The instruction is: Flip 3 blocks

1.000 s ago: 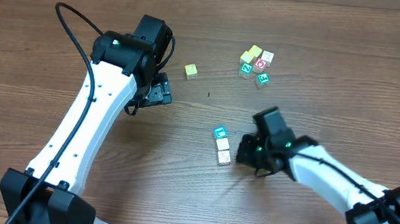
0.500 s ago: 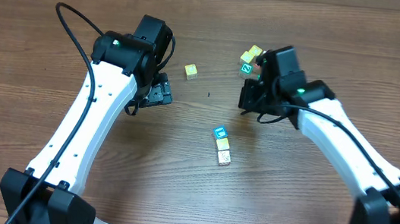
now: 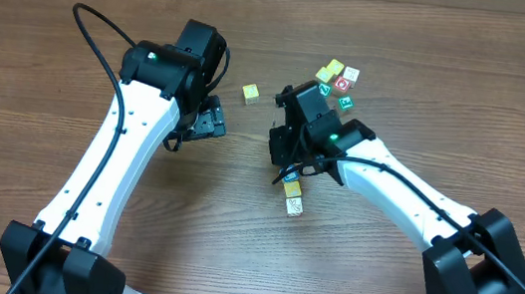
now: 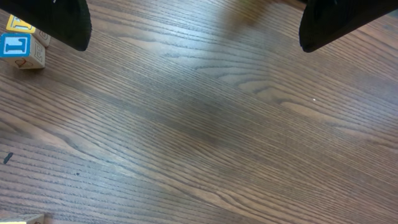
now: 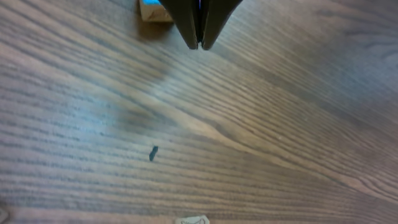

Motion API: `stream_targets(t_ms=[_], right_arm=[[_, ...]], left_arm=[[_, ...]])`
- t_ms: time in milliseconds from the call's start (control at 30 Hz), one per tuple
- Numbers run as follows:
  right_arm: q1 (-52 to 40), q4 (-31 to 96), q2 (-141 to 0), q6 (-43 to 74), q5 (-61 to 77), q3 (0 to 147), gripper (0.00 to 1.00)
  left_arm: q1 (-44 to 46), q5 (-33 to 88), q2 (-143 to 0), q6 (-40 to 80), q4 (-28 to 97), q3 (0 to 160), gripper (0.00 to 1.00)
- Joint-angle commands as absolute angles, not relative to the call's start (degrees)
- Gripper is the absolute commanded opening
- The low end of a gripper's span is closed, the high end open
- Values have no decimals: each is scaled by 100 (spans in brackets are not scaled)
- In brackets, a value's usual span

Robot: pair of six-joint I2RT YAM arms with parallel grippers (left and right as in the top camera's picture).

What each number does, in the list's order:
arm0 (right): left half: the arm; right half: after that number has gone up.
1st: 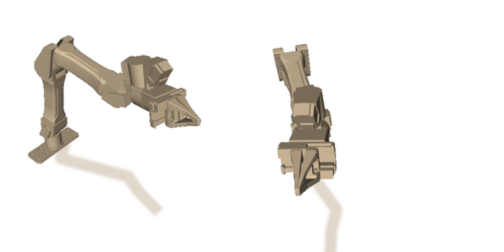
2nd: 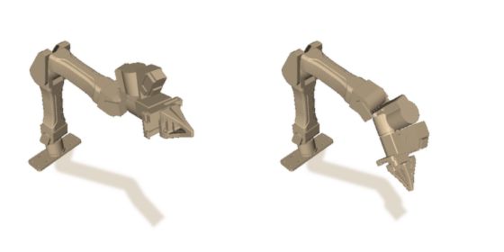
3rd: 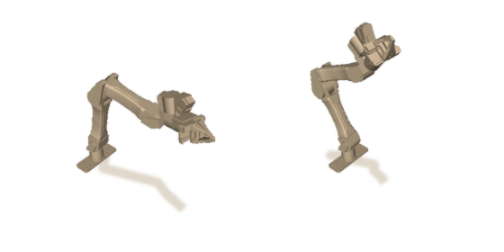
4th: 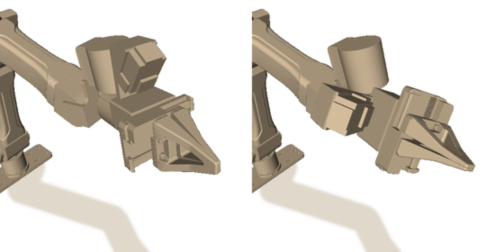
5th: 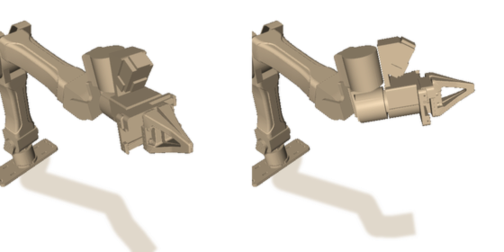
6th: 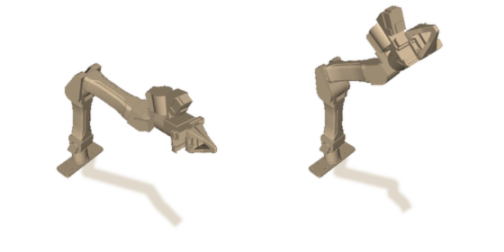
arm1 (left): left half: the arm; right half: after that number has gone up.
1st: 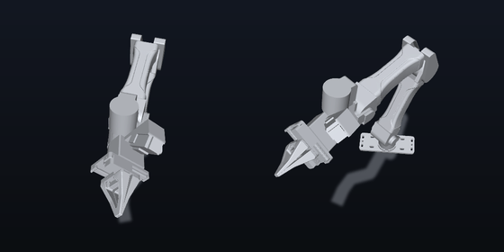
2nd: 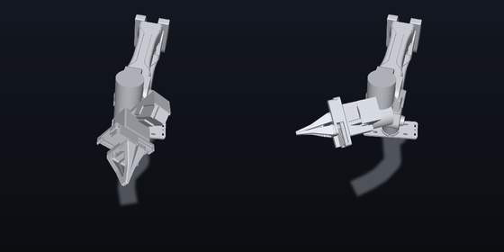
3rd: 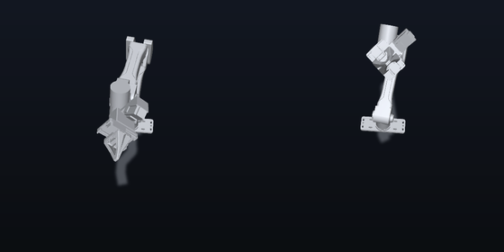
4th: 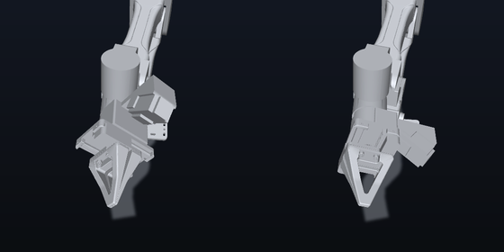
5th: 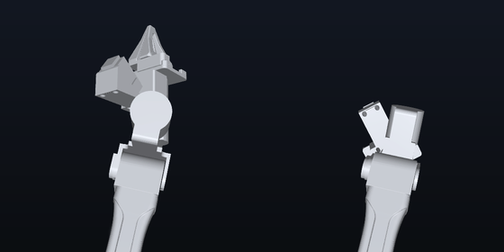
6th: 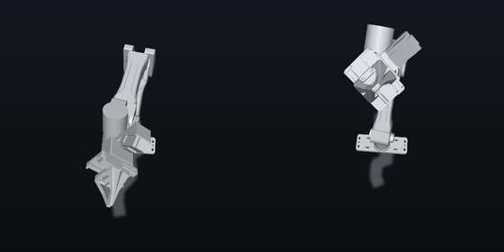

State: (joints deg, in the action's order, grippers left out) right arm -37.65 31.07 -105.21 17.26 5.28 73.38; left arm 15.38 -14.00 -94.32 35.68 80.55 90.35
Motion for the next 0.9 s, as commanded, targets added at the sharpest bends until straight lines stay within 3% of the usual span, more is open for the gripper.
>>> stream_targets(t_ms=[0, 200, 567, 867], right_arm=[[-3844, 2998, -10803, 1603, 67, 7349, 4], [-3830, 3142, -11133, 1605, -187, 7581, 4], [-3739, 5264, -12066, 1802, -5, 10296, 4], [-3732, 5723, -12595, 1951, 75, 10261, 4]], left_arm=[[1568, -1498, -9483, 3645, 8049, 9015, 100], [1568, -1500, -9483, 3642, 8049, 9015, 100], [1568, -1500, -9483, 3642, 8051, 9015, 99], [1568, -1500, -9483, 3642, 8049, 9015, 100]])
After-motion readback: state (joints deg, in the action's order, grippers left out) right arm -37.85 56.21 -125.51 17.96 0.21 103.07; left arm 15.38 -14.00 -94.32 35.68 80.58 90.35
